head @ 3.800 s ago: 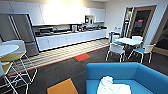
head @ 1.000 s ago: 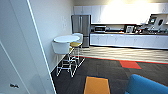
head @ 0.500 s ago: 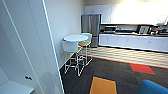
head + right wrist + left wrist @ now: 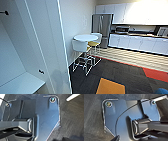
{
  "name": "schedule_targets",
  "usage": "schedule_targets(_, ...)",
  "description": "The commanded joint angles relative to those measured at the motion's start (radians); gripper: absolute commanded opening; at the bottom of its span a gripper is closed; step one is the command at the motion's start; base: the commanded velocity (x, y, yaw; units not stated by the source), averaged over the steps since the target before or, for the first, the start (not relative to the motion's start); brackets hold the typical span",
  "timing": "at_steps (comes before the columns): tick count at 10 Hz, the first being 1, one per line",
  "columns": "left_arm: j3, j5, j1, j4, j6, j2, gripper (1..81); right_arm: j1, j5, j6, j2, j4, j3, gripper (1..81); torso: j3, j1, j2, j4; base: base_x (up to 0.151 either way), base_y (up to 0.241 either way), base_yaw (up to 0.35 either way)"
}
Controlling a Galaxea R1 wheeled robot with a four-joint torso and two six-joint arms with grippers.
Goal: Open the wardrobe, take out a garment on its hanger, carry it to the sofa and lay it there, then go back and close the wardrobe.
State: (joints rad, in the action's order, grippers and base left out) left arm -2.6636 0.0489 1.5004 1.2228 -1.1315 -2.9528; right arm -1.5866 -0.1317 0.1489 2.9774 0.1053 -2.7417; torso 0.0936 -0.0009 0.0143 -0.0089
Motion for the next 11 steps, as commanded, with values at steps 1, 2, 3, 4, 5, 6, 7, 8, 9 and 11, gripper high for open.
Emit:
schedule_targets(1, 0.001, -0.04, -0.035, 0.003, -0.005, 0.007, 81.1, 0.029, 0.055, 0.0, -0.009, -0.004, -0.002, 81.1, 0.0, 0.001, 0.0, 0.0, 0.0, 0.0, 0.281)
schedule_targets(2, 0.001, -0.04, -0.035, 0.003, -0.005, 0.007, 81.1, 0.029, 0.053, 0.0, -0.009, -0.006, -0.001, 81.1, 0.0, 0.001, 0.0, 0.0, 0.0, 0.0, 0.281)
schedule_targets(3, 0.001, -0.04, -0.035, 0.004, -0.005, 0.007, 81.1, 0.03, 0.054, 0.0, -0.009, -0.006, 0.001, 81.1, 0.0, 0.001, 0.0, 0.0, 0.0, 0.0, 0.279)
schedule_targets(4, 0.001, -0.04, -0.035, 0.004, -0.005, 0.006, 81.1, 0.03, 0.055, 0.0, -0.009, -0.006, -0.001, 81.1, 0.0, 0.001, 0.0, 0.0, 0.0, 0.0, 0.278)
schedule_targets(5, 0.001, -0.04, -0.035, 0.004, -0.005, 0.006, 81.1, 0.03, 0.053, 0.0, -0.009, -0.004, 0.001, 81.1, 0.0, 0.001, 0.0, 0.0, 0.0, 0.0, 0.278)
schedule_targets(6, 0.001, -0.04, -0.035, 0.004, -0.005, 0.004, 81.1, 0.03, 0.053, 0.0, -0.009, -0.006, -0.001, 81.1, 0.0, 0.001, 0.0, 0.0, 0.0, 0.0, 0.278)
schedule_targets(7, 0.001, -0.04, -0.035, 0.004, -0.005, 0.004, 81.1, 0.029, 0.052, 0.0, -0.009, -0.004, -0.001, 81.1, 0.0, 0.001, 0.0, 0.0, 0.0, 0.0, 0.276)
schedule_targets(8, 0.001, -0.04, -0.035, 0.004, -0.005, 0.003, 81.1, 0.029, 0.052, 0.0, -0.009, -0.004, -0.001, 81.1, 0.0, 0.001, 0.0, 0.0, 0.0, 0.0, 0.269)
schedule_targets(9, 0.001, -0.04, -0.033, 0.004, -0.005, 0.001, 81.1, 0.029, 0.052, -0.002, -0.009, -0.004, -0.001, 81.1, 0.0, 0.001, 0.0, 0.0, 0.0, 0.0, 0.261)
schedule_targets(11, 0.001, -0.04, -0.035, 0.006, -0.005, 0.0, 81.1, 0.03, 0.052, 0.0, -0.007, -0.004, 0.001, 81.1, 0.0, 0.001, 0.0, 0.0, 0.0, 0.0, 0.259)
